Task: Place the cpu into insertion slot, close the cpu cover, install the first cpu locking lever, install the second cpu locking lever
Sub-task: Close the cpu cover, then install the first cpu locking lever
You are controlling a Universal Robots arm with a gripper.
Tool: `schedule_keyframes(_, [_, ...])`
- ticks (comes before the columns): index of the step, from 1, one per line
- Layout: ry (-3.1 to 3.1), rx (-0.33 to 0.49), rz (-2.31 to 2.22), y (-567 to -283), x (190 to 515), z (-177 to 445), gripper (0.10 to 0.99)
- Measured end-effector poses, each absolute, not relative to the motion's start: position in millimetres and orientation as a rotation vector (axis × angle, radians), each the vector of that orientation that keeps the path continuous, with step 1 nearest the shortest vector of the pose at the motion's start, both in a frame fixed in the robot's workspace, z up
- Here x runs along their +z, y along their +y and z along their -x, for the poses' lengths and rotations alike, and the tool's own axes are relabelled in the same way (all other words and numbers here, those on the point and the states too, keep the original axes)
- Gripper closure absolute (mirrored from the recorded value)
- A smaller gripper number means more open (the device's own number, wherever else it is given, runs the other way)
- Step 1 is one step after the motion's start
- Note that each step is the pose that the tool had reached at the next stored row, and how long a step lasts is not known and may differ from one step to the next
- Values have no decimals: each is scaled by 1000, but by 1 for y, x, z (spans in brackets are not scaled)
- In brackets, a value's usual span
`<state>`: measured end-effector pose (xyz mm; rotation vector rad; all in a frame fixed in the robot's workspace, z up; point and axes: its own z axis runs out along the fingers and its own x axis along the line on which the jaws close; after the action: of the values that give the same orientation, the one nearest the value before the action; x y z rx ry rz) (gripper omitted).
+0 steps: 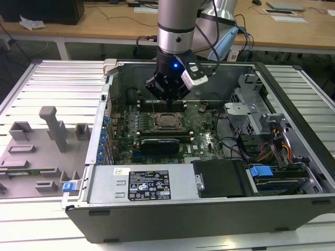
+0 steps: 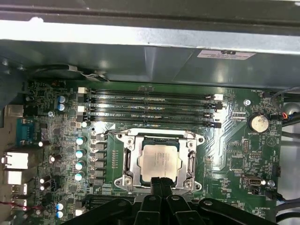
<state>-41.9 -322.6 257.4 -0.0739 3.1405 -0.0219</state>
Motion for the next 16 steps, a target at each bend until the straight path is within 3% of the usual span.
schedule_keyframes(16, [3141,-22,74,-323,258,42,980])
